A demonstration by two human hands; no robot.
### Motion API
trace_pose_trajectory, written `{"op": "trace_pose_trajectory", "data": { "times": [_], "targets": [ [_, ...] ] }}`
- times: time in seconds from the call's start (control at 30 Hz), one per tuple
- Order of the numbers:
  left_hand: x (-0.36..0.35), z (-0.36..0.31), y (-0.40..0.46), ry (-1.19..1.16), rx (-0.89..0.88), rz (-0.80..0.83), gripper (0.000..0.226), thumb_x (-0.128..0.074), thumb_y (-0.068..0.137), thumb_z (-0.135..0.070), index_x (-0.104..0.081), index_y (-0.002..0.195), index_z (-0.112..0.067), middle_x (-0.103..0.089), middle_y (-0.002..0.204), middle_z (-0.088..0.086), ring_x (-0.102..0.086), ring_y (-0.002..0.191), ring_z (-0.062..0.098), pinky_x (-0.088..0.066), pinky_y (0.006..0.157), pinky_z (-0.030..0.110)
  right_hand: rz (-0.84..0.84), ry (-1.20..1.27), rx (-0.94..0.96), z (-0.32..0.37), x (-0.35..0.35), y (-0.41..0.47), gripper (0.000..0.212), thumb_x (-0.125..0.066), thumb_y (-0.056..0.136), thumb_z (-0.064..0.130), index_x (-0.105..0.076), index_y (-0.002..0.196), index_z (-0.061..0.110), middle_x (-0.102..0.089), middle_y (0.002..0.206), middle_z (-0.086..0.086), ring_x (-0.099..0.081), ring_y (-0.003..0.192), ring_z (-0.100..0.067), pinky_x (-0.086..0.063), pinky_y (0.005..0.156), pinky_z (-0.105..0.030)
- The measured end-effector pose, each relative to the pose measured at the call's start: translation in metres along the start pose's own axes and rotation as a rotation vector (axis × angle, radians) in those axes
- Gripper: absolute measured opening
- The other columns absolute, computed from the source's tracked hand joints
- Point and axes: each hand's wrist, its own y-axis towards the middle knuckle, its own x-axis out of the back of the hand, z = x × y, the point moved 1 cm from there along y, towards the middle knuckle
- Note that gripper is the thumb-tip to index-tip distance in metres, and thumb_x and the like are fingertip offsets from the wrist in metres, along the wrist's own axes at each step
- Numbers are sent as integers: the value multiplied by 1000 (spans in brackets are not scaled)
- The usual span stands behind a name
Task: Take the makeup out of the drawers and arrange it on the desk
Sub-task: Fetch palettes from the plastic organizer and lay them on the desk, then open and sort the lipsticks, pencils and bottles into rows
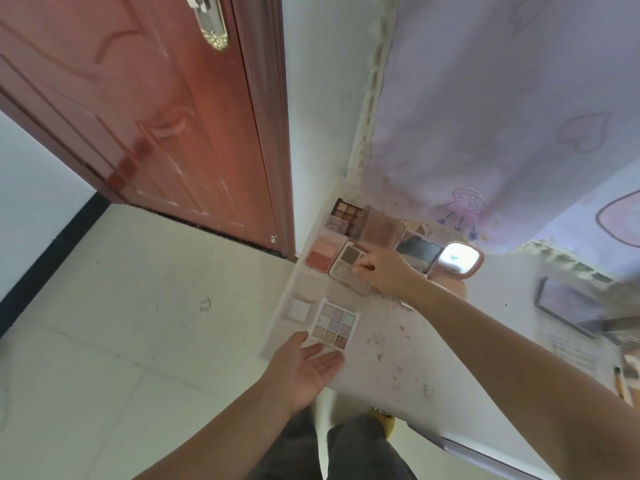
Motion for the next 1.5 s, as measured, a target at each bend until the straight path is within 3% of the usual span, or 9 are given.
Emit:
{"op": "trace_pose_trajectory", "data": {
  "times": [0.17, 0.33, 0.43, 0.67, 0.87, 0.97, 1.03, 1.27, 1.5],
  "targets": [
    [-4, 4, -7, 58, -21, -13, 32, -42, 100, -18, -38, 119, 7, -44, 125, 36, -44, 123, 46, -37, 106, 50, -68, -45, 36, 0, 4, -10, 28, -49, 96, 16, -67, 111, 1, -67, 110, -7, -60, 95, -22, -40, 80, -22],
    [-27, 35, -6, 241, 53, 42, 30, -44, 99, -18, -48, 114, 8, -52, 120, 33, -54, 107, 44, -45, 95, 49, -175, -16, -56, -19, 24, -52, 25, -49, 95, 21, -65, 115, 15, -66, 110, -1, -60, 91, -15, -44, 74, -15],
    [-58, 67, 2, 433, 89, 95, 25, -45, 97, -16, -53, 108, 4, -59, 114, 27, -58, 99, 39, -49, 85, 45, -169, 28, -182, -54, 31, -98, 25, -46, 97, 22, -65, 112, 14, -66, 111, -4, -60, 102, -24, -47, 88, -29],
    [-140, 163, 35, 822, 86, 193, 23, -43, 98, -15, -54, 113, -3, -58, 109, 18, -55, 97, 28, -46, 90, 40, -280, 61, -507, -191, 43, -229, 28, -45, 99, 24, -64, 117, 15, -63, 121, -3, -56, 110, -18, -38, 93, -26],
    [-214, 212, 76, 1160, -321, 165, 21, -46, 95, -12, -52, 115, -11, -55, 94, 6, -52, 80, 16, -45, 73, 28, -345, 65, -519, -270, 65, -264, 32, -42, 98, 18, -59, 124, 15, -57, 128, -4, -51, 119, -21, -36, 102, -30],
    [-259, 218, 103, 1361, -555, 130, 35, -45, 94, -16, -48, 129, -14, -55, 112, 5, -57, 94, 22, -48, 86, 32, -317, -34, -339, -279, 79, -223, 35, -43, 95, 11, -53, 129, 10, -47, 135, -9, -44, 125, -24, -36, 104, -32],
    [-280, 218, 120, 1342, -546, 93, 34, -44, 92, -15, -51, 125, -7, -57, 115, 12, -57, 103, 28, -47, 94, 39, -278, -118, -299, -284, 84, -184, 35, -45, 93, 6, -50, 127, 9, -40, 138, -10, -41, 125, -26, -41, 101, -38],
    [-305, 221, 142, 1142, -478, -19, 21, -42, 91, -9, -50, 73, -8, -49, 79, 12, -47, 83, 25, -41, 75, 34, -187, -395, -356, -298, 85, -129, 53, -52, 90, 14, -28, 137, 9, -43, 127, -19, -44, 116, -35, -41, 95, -40],
    [-281, 210, 103, 719, -316, 233, 27, -45, 98, -26, -59, 108, -6, -62, 98, 13, -60, 86, 24, -52, 80, 34, -289, -103, -157, -256, 108, -155, 43, -62, 84, 28, -41, 119, 13, -47, 117, -8, -47, 106, -24, -49, 86, -36]
  ]
}}
